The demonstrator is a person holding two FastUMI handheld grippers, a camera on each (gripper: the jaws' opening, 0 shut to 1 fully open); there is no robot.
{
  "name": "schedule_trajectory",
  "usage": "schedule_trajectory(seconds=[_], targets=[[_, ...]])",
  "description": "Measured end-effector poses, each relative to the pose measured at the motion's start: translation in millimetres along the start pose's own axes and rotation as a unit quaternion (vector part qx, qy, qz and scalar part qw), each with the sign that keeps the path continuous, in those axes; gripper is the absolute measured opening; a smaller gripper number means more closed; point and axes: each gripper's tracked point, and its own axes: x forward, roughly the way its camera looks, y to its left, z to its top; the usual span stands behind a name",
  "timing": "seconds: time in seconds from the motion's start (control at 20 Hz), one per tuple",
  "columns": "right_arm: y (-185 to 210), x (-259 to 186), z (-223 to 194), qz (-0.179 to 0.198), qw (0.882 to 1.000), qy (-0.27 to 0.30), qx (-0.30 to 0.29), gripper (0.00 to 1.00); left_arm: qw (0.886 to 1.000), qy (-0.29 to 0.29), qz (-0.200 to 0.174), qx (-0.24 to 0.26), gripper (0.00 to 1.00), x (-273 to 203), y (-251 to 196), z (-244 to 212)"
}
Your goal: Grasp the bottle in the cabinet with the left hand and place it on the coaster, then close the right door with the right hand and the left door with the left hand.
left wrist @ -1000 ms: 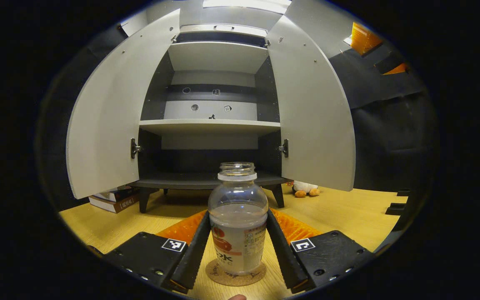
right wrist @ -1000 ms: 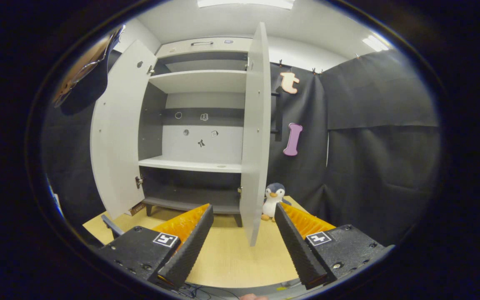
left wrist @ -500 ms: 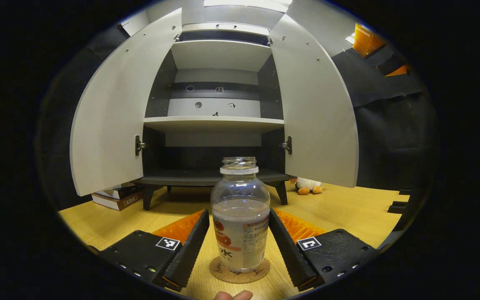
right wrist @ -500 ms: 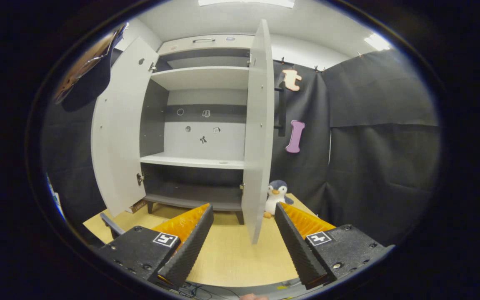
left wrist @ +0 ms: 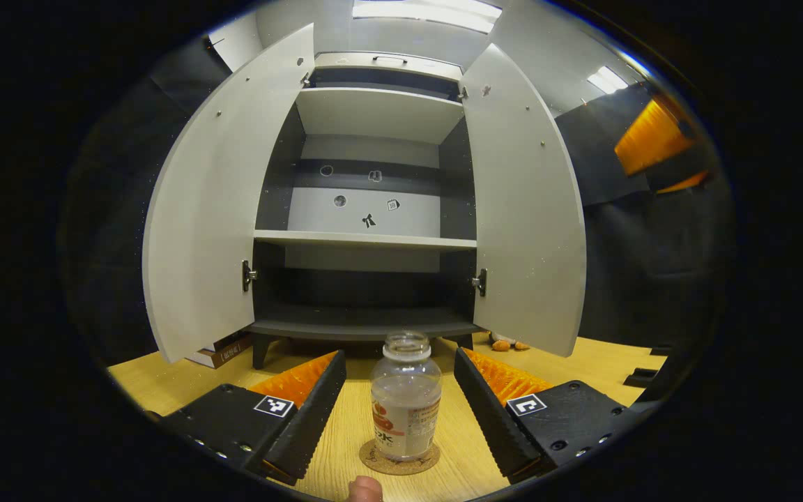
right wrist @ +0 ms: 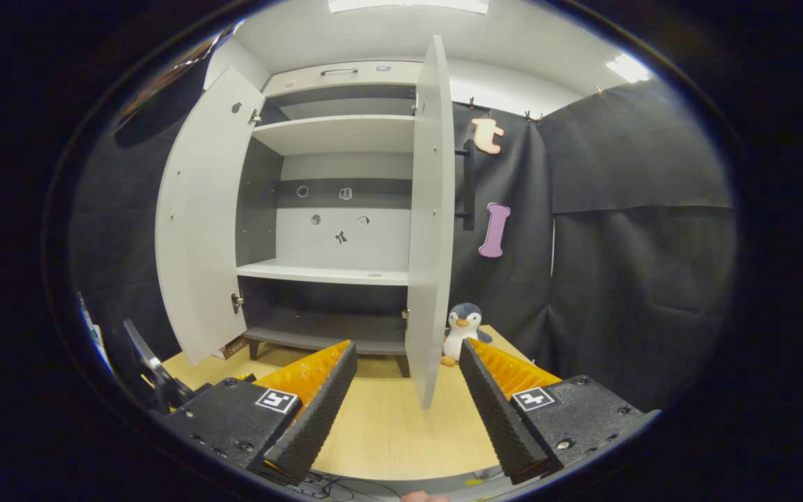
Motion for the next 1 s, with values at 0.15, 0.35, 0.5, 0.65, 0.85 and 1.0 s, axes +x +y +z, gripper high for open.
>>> schedule_trajectory(seconds=[0.15, 0.35, 0.5, 0.65, 0.85, 1.0], targets=[[-1, 2, 1, 0.004, 1.000, -0.002, 0.005, 0.97, 1.000, 0.006, 0.007, -0.001, 0.95, -6, 5, 41], [4, 3, 8, 0.033, 0.999, -0.008, 0.017, 0.94, 1.000, -0.001, 0.018, 0.022, 0.94, -9, 16, 96], [7, 4, 15, 0.041, 0.999, -0.020, 0.017, 0.97, 0.999, -0.012, 0.034, 0.025, 0.94, -17, 25, 133], [14, 4, 23, 0.054, 0.998, -0.033, 0.026, 0.97, 0.998, 0.009, 0.059, 0.033, 0.94, -27, 37, 147], [21, -1, 35, 0.066, 0.996, -0.054, 0.031, 0.97, 0.998, -0.003, 0.055, 0.018, 0.94, -43, 42, 159], [21, -5, 40, 0.068, 0.995, -0.064, 0.037, 0.96, 0.997, 0.005, 0.079, 0.012, 0.94, -56, 58, 154]])
